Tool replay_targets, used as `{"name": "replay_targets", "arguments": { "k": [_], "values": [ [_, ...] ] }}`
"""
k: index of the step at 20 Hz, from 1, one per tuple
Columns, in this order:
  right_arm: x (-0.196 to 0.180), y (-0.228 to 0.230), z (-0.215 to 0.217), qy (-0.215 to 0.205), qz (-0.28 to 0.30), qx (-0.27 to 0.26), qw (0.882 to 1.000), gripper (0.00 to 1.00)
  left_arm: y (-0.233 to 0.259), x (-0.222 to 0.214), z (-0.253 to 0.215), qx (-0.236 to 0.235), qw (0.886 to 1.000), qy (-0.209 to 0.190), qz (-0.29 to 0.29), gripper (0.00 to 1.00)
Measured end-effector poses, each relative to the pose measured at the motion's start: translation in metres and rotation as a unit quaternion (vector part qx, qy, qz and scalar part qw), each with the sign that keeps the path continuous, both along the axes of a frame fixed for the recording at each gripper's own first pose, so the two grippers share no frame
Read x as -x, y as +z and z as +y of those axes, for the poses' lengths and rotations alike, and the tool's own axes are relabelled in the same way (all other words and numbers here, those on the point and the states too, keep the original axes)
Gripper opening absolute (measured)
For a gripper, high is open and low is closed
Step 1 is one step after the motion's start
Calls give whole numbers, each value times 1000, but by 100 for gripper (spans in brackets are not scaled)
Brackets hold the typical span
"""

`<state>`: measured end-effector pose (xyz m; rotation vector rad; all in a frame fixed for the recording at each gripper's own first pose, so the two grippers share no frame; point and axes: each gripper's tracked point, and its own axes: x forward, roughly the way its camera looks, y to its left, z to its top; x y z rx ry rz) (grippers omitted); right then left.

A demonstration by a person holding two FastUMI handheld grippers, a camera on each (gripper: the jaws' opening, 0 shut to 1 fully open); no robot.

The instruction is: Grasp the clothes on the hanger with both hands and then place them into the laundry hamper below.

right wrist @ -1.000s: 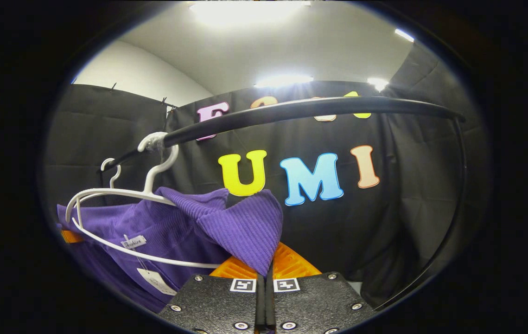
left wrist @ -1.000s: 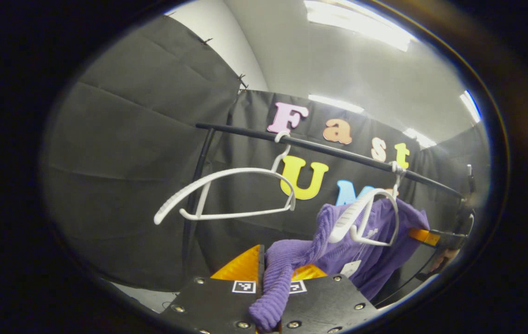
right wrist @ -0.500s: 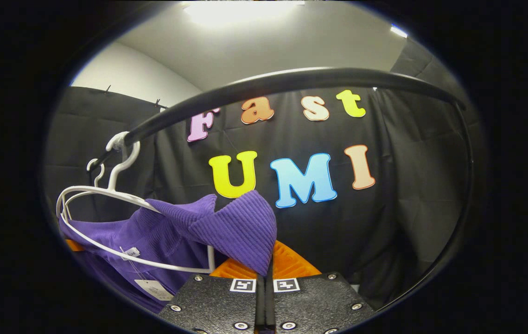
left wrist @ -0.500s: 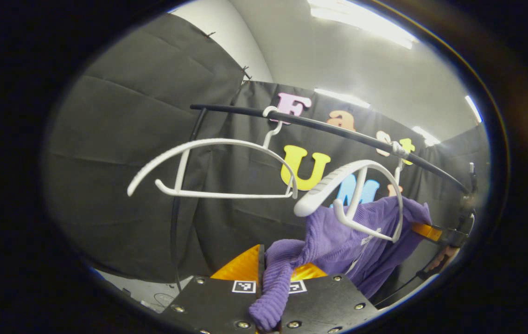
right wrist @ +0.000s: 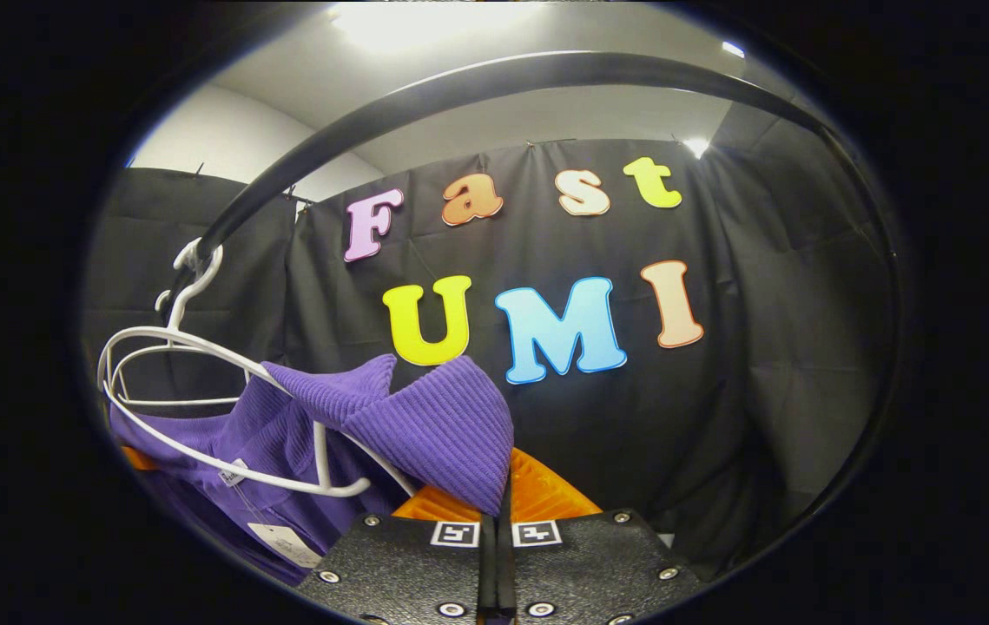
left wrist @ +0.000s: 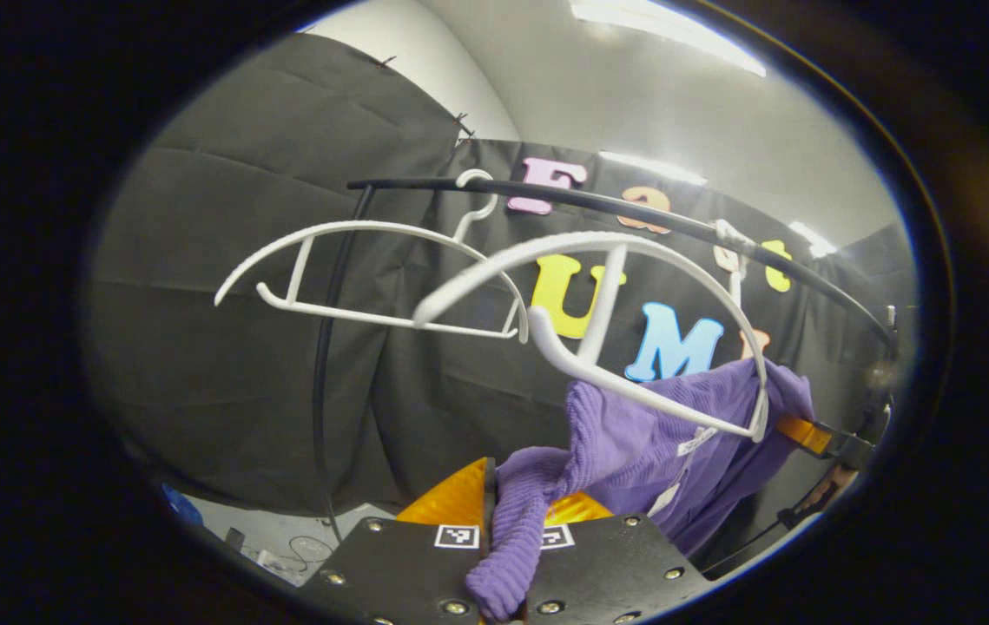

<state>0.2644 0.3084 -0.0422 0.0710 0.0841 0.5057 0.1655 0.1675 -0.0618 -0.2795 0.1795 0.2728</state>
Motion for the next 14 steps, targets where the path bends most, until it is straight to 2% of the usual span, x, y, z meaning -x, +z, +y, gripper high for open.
{"name": "replay_targets", "arguments": {
  "k": [4, 8, 11, 14],
  "values": [
    [-9, -13, -15, 3, 16, -8, 1000, 0, 0, 0, -32, -24, 1000, 2, 13, 0],
    [-21, -35, -41, -16, 43, -1, 999, 0, -7, -15, -83, -46, 998, -24, 27, 0],
    [-7, -58, -50, -4, 75, 3, 997, 0, -24, -22, -106, -23, 998, -36, 40, 0],
    [28, -77, -60, 11, 103, 12, 995, 0, -40, -7, -117, -20, 997, -47, 62, 0]
  ]
}}
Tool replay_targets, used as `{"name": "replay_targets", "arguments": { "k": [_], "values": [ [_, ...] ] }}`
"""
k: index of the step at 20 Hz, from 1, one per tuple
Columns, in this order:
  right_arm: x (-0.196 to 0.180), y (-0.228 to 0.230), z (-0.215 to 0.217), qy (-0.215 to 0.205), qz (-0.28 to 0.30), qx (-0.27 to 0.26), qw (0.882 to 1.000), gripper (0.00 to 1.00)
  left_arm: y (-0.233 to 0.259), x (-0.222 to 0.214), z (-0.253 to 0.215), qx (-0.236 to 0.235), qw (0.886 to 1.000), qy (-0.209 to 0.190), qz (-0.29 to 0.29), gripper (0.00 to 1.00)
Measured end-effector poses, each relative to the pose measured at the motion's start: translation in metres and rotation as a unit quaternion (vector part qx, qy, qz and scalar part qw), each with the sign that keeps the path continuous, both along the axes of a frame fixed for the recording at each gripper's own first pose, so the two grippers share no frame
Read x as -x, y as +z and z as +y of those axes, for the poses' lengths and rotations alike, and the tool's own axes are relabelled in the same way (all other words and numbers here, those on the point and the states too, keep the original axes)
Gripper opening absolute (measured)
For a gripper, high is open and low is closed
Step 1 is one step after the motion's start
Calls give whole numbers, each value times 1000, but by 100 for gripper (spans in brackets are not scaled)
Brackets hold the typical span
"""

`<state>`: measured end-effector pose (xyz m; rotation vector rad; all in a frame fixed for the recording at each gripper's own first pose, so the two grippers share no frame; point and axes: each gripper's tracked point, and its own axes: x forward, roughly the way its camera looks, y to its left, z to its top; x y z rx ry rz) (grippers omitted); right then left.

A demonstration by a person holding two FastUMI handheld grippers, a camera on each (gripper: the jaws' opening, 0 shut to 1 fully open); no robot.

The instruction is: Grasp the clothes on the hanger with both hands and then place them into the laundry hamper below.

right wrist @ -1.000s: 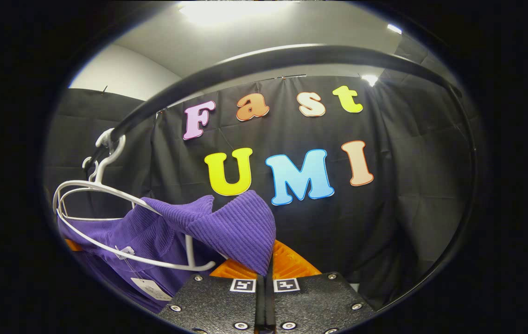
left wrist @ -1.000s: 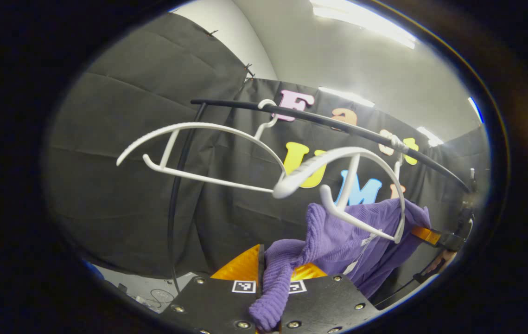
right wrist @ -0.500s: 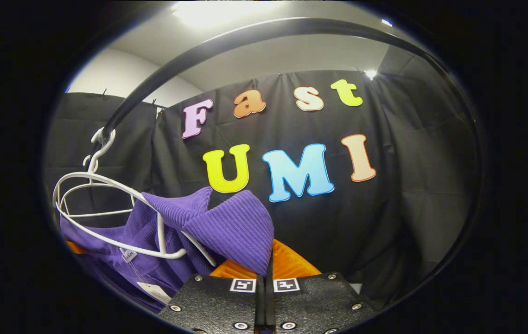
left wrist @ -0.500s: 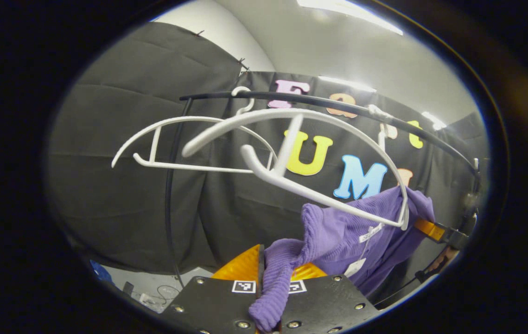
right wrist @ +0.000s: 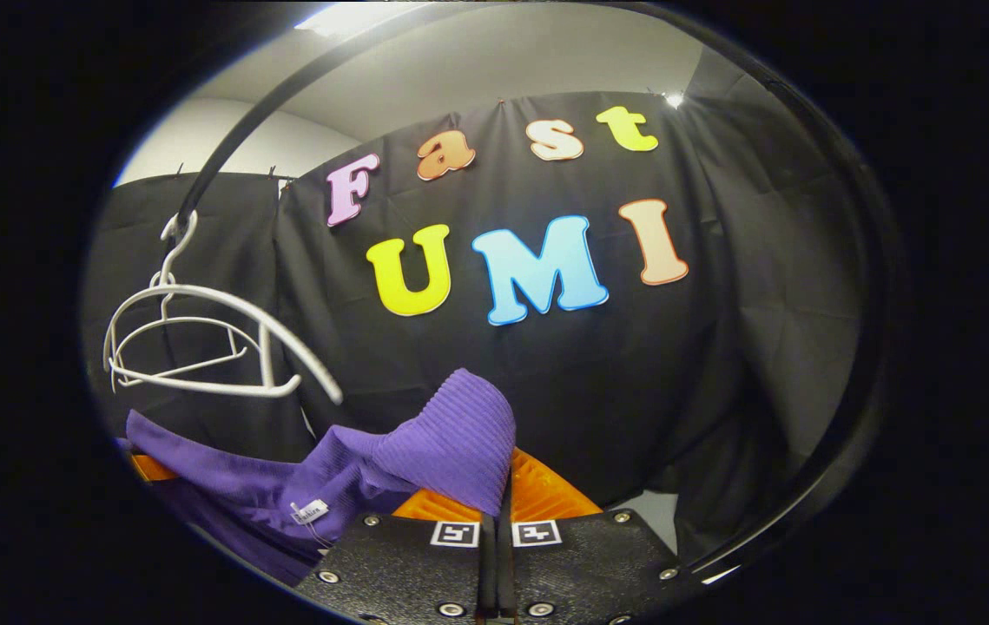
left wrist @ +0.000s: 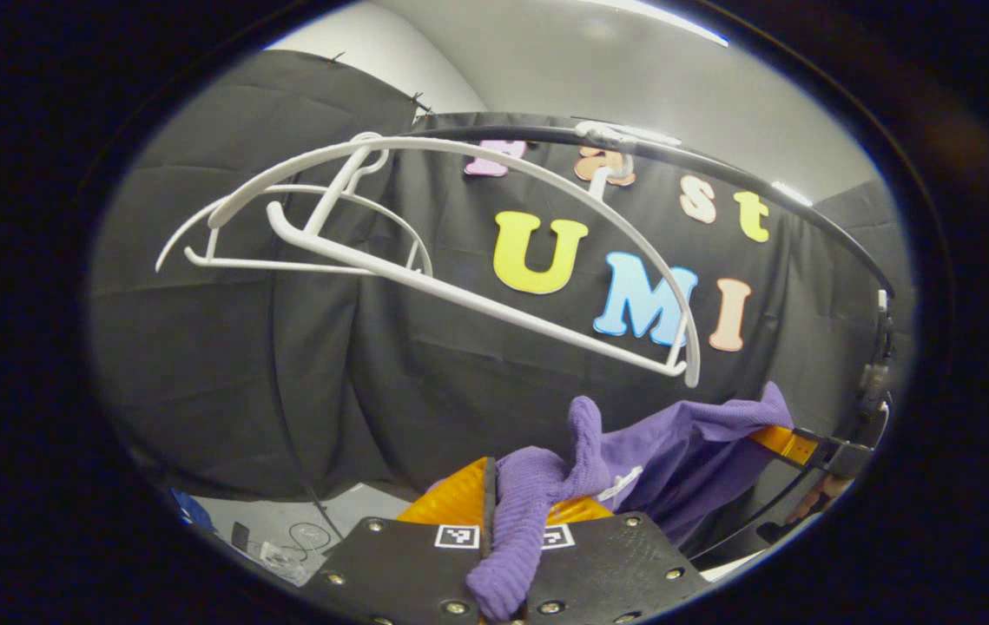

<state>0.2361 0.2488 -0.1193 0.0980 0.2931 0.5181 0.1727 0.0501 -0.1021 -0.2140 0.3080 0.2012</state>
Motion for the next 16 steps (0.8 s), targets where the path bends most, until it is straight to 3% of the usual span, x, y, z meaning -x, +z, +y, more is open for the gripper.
{"name": "replay_targets", "arguments": {
  "k": [7, 10, 16],
  "values": [
    [51, -33, -32, 0, 50, 24, 998, 0, -22, 49, -11, -3, 999, -27, 31, 0],
    [75, -38, -37, -1, 52, 53, 997, 0, -27, 65, -10, 16, 998, -43, 40, 0],
    [156, -22, -35, 1, 43, 75, 996, 0, -24, 119, 19, 13, 997, -70, 36, 0]
  ]
}}
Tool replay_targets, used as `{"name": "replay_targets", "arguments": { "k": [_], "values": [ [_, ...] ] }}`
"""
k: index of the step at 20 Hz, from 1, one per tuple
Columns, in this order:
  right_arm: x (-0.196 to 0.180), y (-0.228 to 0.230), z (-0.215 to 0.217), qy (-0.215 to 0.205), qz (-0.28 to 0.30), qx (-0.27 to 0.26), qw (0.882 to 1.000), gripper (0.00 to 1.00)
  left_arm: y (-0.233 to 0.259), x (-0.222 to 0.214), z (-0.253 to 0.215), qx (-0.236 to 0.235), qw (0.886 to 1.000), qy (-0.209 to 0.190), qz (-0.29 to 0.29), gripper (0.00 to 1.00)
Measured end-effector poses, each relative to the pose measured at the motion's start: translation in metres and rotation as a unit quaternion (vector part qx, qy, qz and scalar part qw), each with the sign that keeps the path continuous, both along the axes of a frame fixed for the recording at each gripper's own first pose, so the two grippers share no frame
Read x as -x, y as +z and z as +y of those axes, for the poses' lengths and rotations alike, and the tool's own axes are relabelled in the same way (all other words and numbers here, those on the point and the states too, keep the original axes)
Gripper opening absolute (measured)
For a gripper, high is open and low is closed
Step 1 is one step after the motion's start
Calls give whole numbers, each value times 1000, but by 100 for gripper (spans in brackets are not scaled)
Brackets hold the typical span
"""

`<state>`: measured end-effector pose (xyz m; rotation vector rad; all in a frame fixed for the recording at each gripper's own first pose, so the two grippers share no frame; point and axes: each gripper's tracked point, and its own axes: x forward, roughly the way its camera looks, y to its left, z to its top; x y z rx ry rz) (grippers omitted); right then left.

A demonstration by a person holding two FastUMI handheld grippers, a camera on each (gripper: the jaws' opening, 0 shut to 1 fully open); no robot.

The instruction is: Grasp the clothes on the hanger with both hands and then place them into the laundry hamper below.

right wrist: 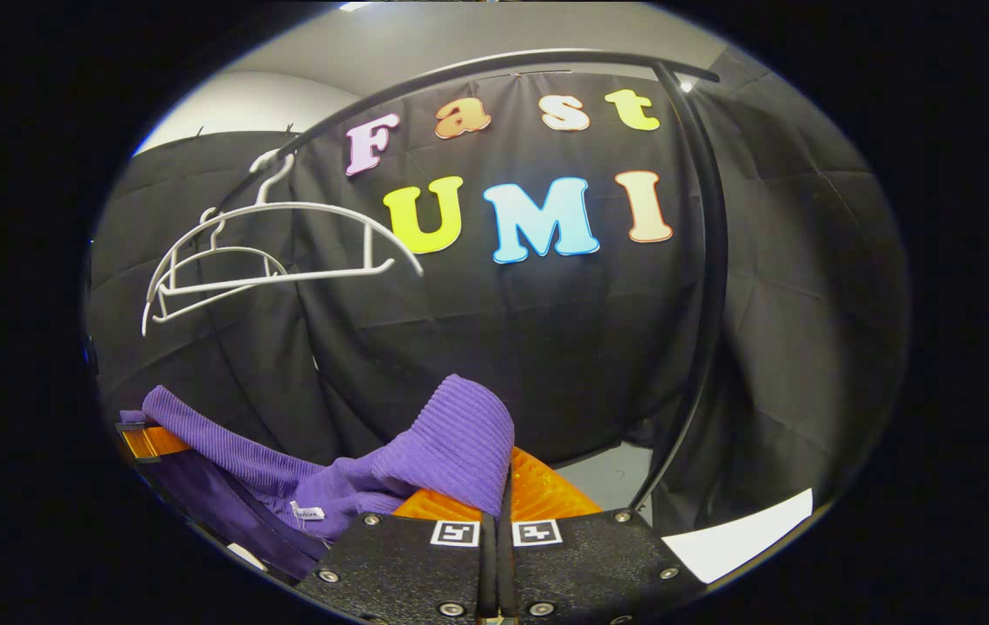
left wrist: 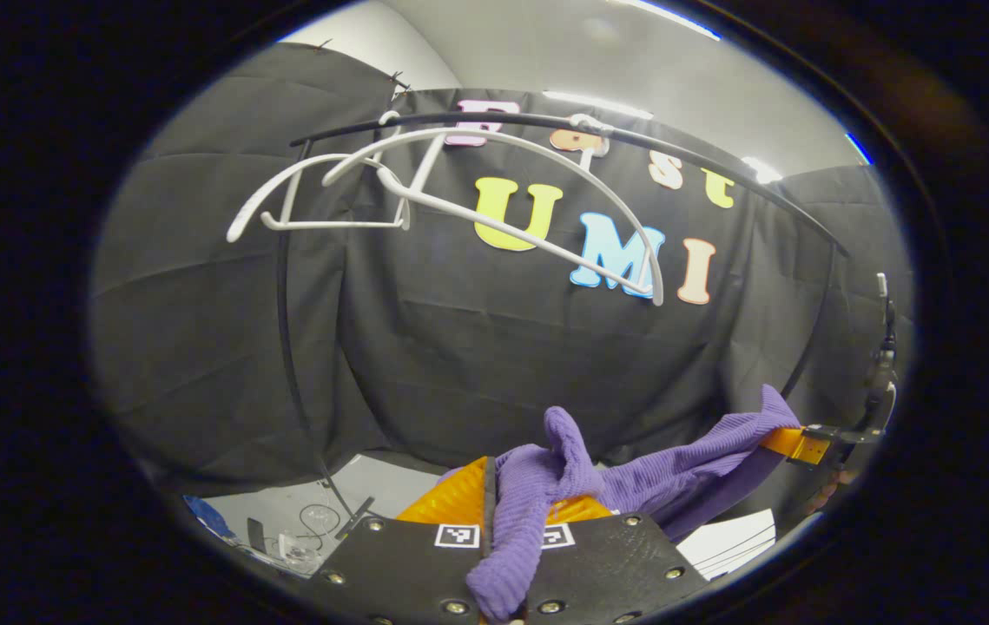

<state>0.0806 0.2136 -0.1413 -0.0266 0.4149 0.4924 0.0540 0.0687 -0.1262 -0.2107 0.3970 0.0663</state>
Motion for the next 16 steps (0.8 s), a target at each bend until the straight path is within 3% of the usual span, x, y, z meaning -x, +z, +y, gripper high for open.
{"name": "replay_targets", "arguments": {
  "k": [9, 16],
  "values": [
    [84, 15, 15, -7, 2, -1, 1000, 0, 1, 71, 34, 3, 1000, -21, -18, 0],
    [138, -68, 14, 23, 89, 31, 995, 0, -86, 119, 40, -2, 998, -9, 63, 0]
  ]
}}
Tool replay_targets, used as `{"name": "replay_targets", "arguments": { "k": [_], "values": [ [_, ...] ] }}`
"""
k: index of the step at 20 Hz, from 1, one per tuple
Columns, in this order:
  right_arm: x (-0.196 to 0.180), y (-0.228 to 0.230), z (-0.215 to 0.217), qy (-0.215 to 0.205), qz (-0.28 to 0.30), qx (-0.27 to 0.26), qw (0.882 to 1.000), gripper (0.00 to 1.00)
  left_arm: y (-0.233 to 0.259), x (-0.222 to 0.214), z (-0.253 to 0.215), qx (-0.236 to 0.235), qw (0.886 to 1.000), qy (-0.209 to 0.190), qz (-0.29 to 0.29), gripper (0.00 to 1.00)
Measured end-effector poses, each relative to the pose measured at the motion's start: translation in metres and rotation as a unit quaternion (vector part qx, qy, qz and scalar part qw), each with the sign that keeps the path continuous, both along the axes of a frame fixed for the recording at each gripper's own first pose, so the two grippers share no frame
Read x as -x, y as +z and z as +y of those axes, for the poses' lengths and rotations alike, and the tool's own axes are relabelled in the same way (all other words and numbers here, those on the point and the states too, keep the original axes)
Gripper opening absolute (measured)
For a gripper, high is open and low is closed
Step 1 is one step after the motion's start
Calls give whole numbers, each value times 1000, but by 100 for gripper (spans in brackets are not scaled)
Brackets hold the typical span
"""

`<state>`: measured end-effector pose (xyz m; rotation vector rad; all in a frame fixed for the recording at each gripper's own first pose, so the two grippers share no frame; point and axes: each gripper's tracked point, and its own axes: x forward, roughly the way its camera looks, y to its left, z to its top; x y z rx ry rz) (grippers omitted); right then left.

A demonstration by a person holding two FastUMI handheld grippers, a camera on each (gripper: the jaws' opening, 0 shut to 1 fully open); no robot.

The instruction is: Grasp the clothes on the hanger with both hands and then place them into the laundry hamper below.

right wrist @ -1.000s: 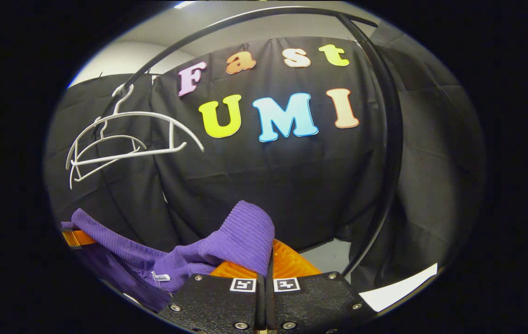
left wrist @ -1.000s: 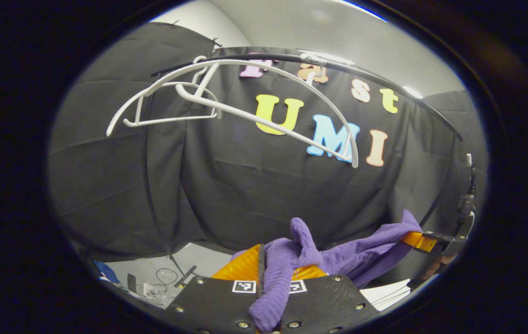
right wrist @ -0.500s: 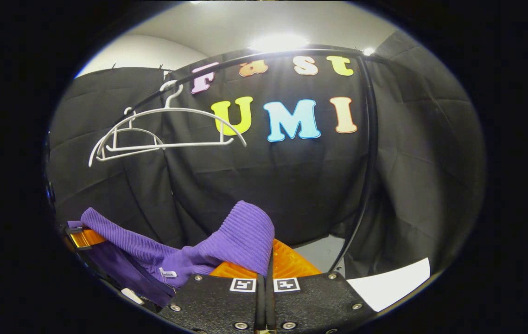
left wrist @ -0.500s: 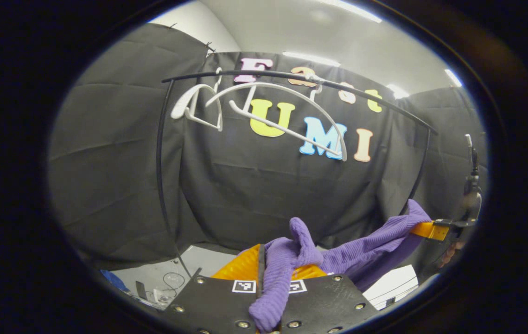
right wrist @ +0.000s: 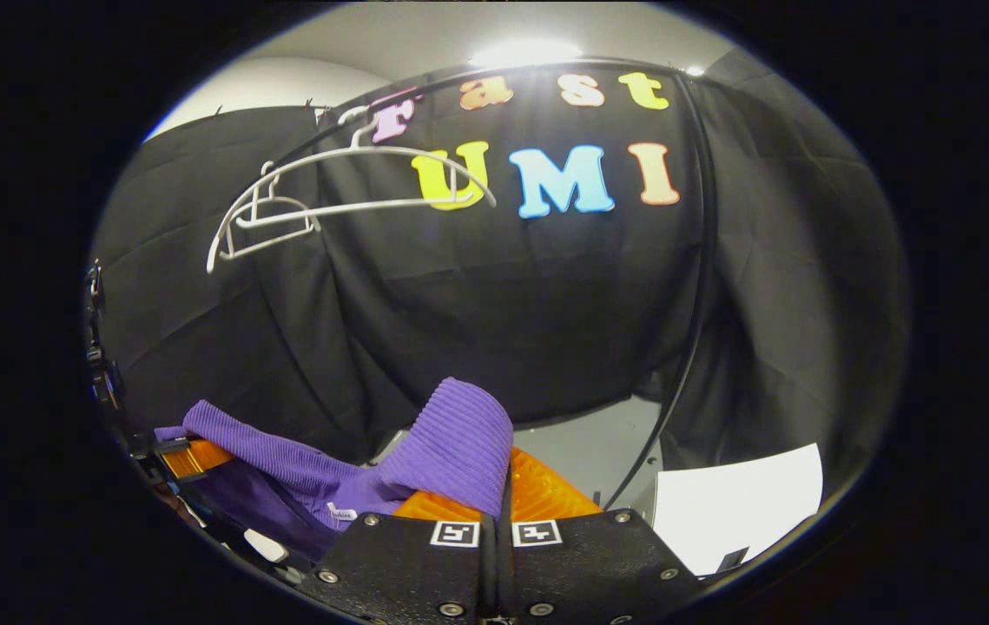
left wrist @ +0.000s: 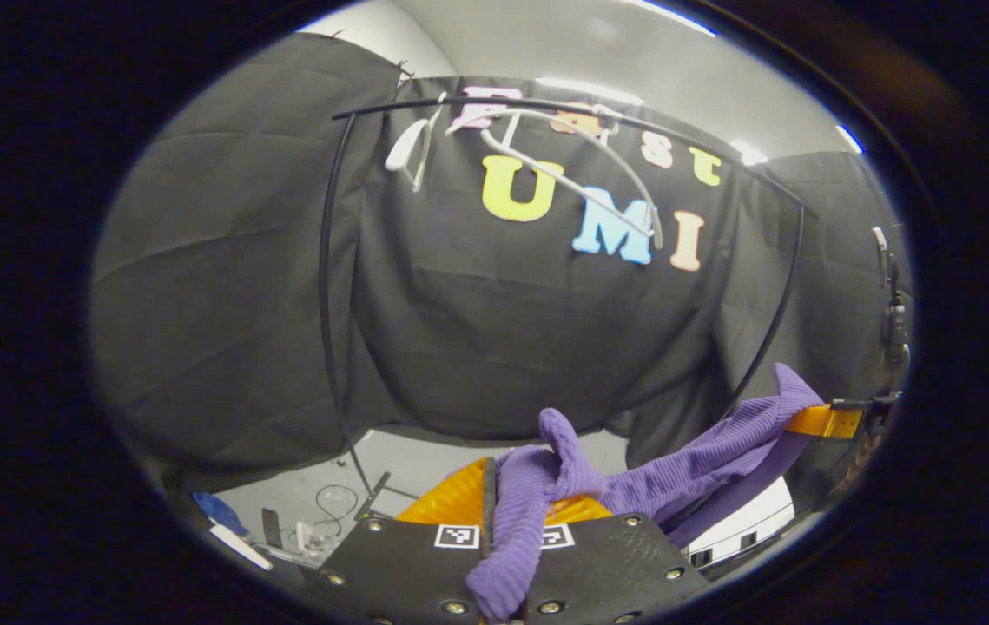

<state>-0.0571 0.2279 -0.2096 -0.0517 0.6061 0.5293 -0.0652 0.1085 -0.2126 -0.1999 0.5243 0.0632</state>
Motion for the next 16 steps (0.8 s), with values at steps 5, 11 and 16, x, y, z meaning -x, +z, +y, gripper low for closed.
{"name": "replay_targets", "arguments": {
  "k": [5, 11, 16],
  "values": [
    [24, -62, -4, 11, 69, 6, 998, 0, -73, 23, 15, 17, 995, 45, 82, 0],
    [34, -145, -1, -17, 154, 24, 988, 0, -148, 21, 14, 9, 988, 53, 144, 0],
    [15, -197, -13, -92, 195, 27, 976, 0, -199, 10, 11, 0, 986, 27, 165, 0]
  ]
}}
